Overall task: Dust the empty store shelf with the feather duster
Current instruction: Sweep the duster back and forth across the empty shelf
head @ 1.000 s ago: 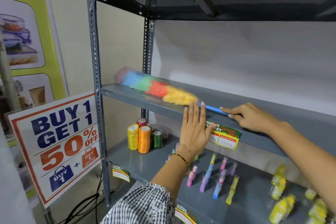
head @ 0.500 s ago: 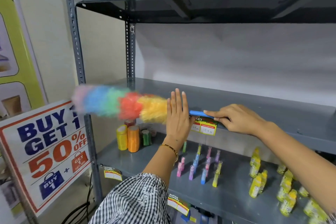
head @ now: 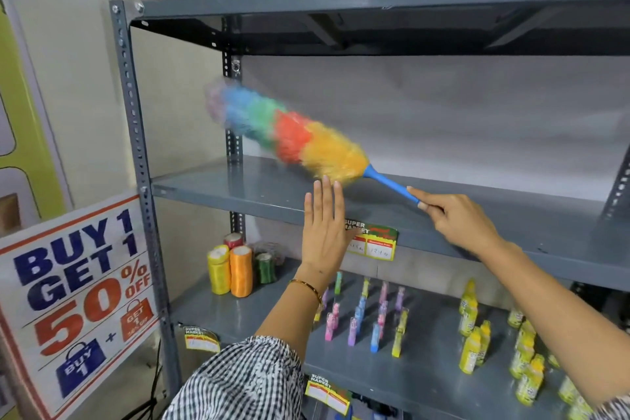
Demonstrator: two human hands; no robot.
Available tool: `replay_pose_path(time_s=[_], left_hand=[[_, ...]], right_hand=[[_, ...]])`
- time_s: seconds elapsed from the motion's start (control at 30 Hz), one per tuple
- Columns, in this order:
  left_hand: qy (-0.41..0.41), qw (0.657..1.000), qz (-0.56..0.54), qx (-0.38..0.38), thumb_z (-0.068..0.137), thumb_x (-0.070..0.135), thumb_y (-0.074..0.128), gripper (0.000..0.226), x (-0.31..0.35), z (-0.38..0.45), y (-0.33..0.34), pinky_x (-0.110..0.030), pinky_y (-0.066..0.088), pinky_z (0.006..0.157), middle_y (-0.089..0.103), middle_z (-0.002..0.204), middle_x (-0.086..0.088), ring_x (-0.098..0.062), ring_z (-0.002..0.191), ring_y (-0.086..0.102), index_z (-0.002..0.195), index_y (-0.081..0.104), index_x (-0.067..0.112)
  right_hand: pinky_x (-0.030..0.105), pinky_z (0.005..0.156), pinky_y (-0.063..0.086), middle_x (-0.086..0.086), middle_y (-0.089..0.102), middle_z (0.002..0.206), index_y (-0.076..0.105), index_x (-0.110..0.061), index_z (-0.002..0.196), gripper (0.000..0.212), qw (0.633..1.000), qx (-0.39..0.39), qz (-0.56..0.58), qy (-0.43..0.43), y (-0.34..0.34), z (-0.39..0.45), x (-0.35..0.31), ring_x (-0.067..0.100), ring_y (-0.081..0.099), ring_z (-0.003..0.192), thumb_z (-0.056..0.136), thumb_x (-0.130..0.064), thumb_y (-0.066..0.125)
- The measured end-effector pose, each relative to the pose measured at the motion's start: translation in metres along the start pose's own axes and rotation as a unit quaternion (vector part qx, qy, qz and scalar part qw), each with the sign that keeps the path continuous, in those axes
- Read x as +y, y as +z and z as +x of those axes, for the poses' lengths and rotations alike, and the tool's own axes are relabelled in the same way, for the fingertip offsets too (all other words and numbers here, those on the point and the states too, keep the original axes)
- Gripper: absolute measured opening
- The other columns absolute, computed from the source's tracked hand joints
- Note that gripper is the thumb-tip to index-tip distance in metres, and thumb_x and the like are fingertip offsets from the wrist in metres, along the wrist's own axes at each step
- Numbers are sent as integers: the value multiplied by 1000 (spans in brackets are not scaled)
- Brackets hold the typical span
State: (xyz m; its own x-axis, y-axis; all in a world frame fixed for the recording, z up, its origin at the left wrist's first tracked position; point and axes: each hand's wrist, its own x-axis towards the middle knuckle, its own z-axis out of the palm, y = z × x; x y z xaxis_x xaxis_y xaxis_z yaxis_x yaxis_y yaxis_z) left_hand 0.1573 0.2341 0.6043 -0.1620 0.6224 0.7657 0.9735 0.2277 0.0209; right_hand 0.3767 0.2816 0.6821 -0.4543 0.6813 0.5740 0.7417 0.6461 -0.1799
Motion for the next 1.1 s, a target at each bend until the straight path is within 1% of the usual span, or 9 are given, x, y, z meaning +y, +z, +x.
replay_pose_path(time_s=[0.2,0.33,0.4,0.53,0.7,0.77,0.87,0.97,1.1], left_hand=[[17,1000,6,-20,77,64,54,102,-11,4,9,-47,5,114,23,150,-27,-38,140,10,144,14,-2],[12,998,-19,-52,81,69,21,94,-15,4,19,-48,7,113,23,150,-27,-38,139,12,144,17,-1],[11,999,-15,-41,81,70,20,95,-17,4,27,-48,8,113,19,151,-26,-38,139,13,145,16,0],[23,1000,-18,5,79,72,21,99,-20,6,28,-49,5,114,7,152,-21,-38,141,7,146,9,1],[34,999,-14,32,70,75,43,112,-23,11,20,-50,1,114,5,151,-22,-40,140,5,144,10,-2],[32,999,-8,27,64,76,51,119,-23,12,17,-50,3,114,9,152,-26,-39,140,5,144,12,-2],[24,1000,-3,4,64,78,49,119,-23,13,15,-50,6,113,18,151,-27,-38,140,8,145,13,-2],[19,1000,-4,-15,68,79,35,113,-22,12,15,-50,6,113,21,150,-26,-38,140,9,145,13,-1],[17,1000,12,-2,62,77,55,121,-22,11,20,-50,10,114,19,151,-25,-38,140,11,145,14,-1]], right_hand=[[37,64,42,5,59,72,53,-42,130,38,995,-24,-29,87,-3,14,35,32,52,74,96,-26,45],[38,75,45,10,64,125,51,-41,132,42,982,-77,-114,130,-1,28,45,36,58,109,95,-23,45],[37,75,45,10,65,119,51,-42,132,43,980,-99,-129,116,1,35,43,35,58,105,94,-23,45],[32,56,38,-3,51,60,49,-48,129,41,984,-139,-109,33,-2,33,37,19,46,58,95,-27,45],[27,50,32,-15,60,53,53,-64,106,41,996,-82,44,-11,-5,30,46,16,30,48,92,-26,56],[28,52,32,-17,64,57,58,-53,113,38,996,-62,68,7,3,36,46,18,33,51,93,-21,56],[32,64,40,8,69,88,59,-36,127,36,996,-68,14,61,20,51,30,26,47,67,94,-22,51],[39,83,49,16,63,124,52,-35,133,42,984,-97,-123,78,31,61,2,38,60,103,94,-22,46],[38,78,50,16,67,113,43,-40,138,47,968,-120,-216,-39,34,63,-21,37,62,100,94,-22,39]])
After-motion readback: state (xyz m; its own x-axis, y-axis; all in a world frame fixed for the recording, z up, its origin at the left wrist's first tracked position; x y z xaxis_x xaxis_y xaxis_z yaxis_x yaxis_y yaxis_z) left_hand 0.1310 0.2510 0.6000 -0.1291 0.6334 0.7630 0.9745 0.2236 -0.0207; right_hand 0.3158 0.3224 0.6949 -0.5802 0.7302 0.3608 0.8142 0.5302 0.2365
